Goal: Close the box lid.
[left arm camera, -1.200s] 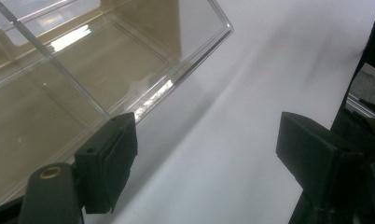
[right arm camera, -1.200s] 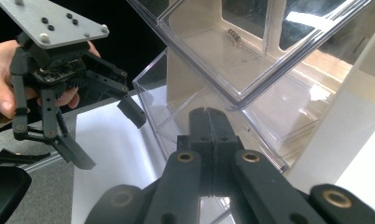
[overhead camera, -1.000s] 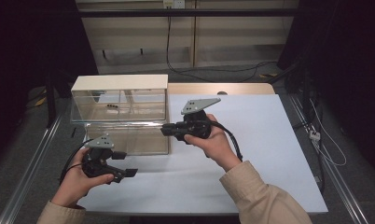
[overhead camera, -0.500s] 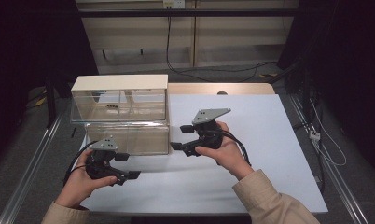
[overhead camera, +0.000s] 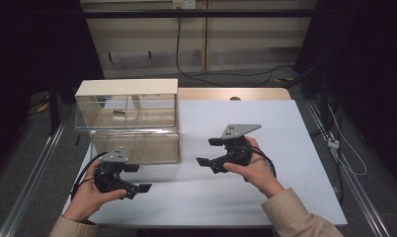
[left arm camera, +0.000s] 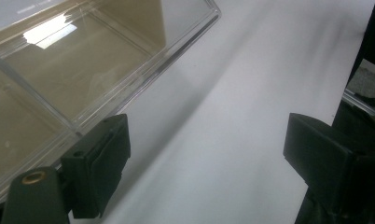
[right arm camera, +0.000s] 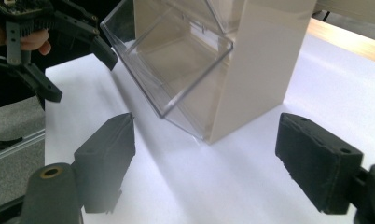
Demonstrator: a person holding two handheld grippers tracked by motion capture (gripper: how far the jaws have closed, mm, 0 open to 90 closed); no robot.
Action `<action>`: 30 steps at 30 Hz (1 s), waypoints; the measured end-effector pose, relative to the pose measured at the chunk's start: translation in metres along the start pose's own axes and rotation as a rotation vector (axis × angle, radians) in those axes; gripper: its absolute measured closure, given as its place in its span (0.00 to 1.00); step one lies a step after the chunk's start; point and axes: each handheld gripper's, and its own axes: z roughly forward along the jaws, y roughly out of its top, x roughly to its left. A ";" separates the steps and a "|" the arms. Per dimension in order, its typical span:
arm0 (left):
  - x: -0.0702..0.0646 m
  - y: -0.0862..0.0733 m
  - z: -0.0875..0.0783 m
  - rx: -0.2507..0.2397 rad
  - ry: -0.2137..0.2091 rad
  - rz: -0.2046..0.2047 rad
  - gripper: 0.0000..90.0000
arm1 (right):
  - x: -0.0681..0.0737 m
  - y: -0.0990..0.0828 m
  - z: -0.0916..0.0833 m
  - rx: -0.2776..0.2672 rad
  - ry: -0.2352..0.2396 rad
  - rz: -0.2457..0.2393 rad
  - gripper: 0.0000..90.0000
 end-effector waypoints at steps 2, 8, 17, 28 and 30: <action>0.000 -0.001 0.001 0.007 -0.001 0.000 0.16 | -0.001 -0.004 -0.003 0.001 -0.002 -0.001 0.22; 0.000 -0.004 0.005 0.006 -0.002 0.001 0.16 | -0.002 -0.017 -0.011 0.021 -0.023 -0.007 0.22; 0.000 -0.007 0.015 0.019 -0.002 0.010 0.15 | -0.009 -0.038 -0.029 0.033 -0.066 -0.003 0.22; -0.001 -0.010 0.021 0.029 0.000 0.019 0.15 | -0.015 -0.061 -0.045 0.050 -0.092 0.015 0.22; 0.000 -0.011 0.021 0.032 0.003 0.017 0.15 | -0.016 -0.065 -0.047 0.056 -0.097 0.017 0.22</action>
